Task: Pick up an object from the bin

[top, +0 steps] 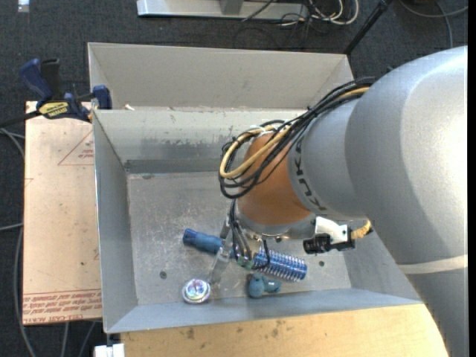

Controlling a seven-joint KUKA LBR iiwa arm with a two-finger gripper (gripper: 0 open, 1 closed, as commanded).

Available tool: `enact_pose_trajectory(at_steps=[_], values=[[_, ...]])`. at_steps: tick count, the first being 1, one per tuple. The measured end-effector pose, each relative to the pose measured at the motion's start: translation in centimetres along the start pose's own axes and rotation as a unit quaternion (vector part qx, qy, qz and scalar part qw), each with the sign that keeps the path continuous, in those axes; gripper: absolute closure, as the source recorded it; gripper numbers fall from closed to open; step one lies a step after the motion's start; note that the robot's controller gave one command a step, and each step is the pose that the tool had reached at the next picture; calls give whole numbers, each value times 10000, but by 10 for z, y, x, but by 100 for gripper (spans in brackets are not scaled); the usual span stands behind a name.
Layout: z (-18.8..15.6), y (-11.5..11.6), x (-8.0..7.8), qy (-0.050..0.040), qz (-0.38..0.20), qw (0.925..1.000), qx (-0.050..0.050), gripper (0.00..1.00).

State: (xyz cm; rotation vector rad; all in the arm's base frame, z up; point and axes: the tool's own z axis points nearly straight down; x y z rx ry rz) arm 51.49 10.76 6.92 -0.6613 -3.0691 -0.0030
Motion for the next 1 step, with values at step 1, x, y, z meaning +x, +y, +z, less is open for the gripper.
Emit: enact_pose_trajectory(at_steps=[1], values=[[-1,-2,-2,-8,19,10000,3,100]])
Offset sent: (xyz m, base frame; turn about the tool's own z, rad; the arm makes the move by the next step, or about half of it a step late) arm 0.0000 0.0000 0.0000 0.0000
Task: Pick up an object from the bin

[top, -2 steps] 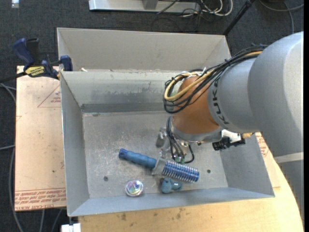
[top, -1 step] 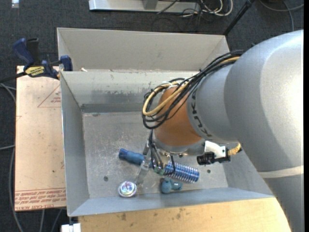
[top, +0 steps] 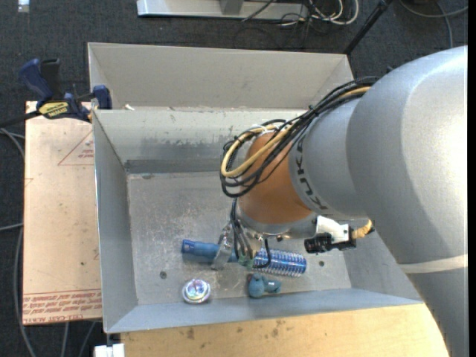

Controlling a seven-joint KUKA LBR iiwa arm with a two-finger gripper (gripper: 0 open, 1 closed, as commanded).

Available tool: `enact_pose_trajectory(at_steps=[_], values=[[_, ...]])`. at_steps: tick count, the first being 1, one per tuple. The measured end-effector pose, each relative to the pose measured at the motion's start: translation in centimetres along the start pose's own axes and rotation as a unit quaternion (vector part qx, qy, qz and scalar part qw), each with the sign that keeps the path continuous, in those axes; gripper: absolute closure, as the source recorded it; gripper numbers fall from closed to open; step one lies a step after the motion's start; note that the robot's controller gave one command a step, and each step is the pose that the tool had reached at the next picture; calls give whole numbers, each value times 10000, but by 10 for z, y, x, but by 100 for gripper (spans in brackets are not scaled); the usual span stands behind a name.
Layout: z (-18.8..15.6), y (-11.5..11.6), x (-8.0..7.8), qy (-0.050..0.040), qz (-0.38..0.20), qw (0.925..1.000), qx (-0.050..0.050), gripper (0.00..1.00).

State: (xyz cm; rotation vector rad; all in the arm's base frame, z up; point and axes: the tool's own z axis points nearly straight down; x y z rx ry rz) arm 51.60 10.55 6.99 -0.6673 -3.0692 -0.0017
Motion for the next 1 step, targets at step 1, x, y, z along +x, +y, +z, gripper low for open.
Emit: enact_pose_trajectory(at_steps=[1], values=[[-223,58,-15,-45,-213,9998,-30,100]])
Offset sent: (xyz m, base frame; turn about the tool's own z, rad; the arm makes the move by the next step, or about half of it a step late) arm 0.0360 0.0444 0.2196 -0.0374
